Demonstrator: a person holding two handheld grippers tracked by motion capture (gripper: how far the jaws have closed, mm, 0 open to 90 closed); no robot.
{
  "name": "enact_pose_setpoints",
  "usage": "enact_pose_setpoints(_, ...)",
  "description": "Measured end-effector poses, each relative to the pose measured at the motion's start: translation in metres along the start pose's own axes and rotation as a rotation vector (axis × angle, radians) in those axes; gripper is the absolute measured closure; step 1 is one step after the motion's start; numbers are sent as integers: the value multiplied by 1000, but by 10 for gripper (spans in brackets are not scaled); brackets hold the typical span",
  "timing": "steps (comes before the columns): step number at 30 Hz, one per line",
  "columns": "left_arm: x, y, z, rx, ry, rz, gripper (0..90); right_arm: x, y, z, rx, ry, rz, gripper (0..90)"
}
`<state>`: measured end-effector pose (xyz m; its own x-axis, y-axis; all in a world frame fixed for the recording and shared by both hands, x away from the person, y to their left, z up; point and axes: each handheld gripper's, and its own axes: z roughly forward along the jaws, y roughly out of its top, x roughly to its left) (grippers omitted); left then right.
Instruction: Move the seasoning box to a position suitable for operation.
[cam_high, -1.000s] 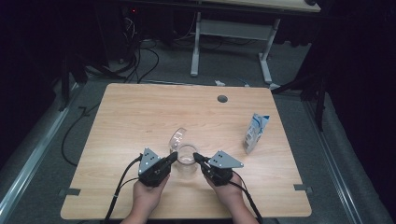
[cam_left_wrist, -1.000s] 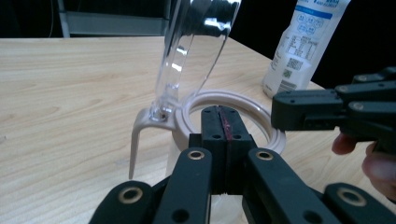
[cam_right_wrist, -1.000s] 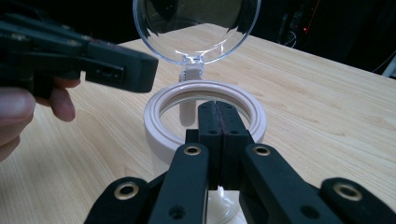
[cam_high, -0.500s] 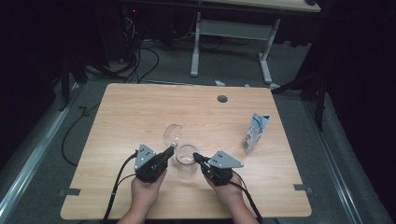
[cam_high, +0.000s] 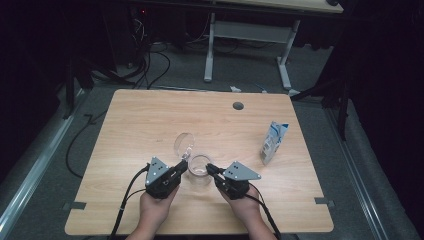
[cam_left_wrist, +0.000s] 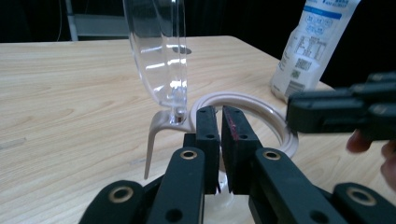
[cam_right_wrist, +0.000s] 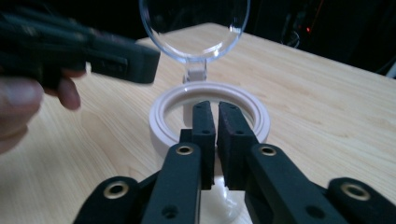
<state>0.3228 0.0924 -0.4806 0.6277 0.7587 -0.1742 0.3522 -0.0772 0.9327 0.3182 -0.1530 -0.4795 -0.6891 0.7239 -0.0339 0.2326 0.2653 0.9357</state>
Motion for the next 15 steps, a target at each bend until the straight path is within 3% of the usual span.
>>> enact_pose_setpoints(4,5,-8,-5,29,17,13,834,-4,3,-8,-22,-19,14,844)
enact_pose_setpoints(15,35,-23,-22,104,76,25,756,-26,-8,-15,6,-88,69,768)
